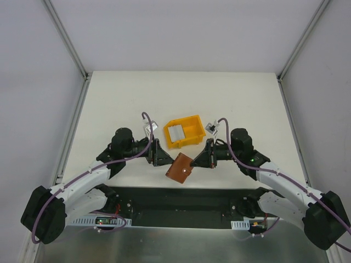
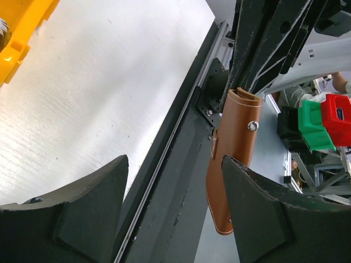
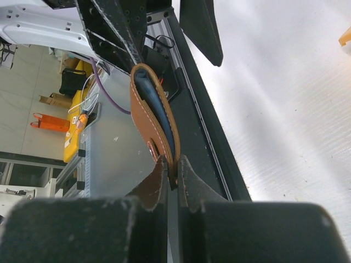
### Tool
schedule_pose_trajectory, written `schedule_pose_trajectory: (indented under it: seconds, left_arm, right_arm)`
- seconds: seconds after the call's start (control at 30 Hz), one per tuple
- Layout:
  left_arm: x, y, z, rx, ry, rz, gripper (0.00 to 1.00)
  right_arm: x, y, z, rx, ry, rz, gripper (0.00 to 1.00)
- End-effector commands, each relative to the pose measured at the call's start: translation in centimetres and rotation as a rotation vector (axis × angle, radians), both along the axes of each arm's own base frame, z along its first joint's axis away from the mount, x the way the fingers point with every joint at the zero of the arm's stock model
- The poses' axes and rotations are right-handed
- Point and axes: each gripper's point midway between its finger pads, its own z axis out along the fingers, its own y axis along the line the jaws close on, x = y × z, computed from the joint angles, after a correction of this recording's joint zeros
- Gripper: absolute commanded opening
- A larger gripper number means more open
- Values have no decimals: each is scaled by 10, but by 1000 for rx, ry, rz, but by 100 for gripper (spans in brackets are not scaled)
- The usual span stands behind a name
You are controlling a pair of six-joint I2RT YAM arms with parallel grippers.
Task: Put the credit cards into the card holder
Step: Open the card holder at the center of the board.
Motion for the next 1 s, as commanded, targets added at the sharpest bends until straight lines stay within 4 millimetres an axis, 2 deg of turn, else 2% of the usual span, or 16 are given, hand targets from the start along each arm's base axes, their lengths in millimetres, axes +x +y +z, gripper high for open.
schedule_pose_trajectory:
  seconds: [0.0,0.17,0.43,0.63,0.97]
  left_arm:
    - [-1,-5,14,-36,-17,-45,70]
    - [7,-4,15,-25,-36,0,71]
    - [20,12,10,55,-72,121,74]
    - [24,15,15,47,-88,142,78]
    - [8,2,38,-87,-78,10,84]
  right_arm:
    - [8,2,27,65,-82,-12,0]
    - [7,3,31,72,-80,0,0]
    - [4,0,29,71,-69,-8,0]
    - [7,1,28,66,-60,-2,0]
    - [13,5,29,60,-61,5,0]
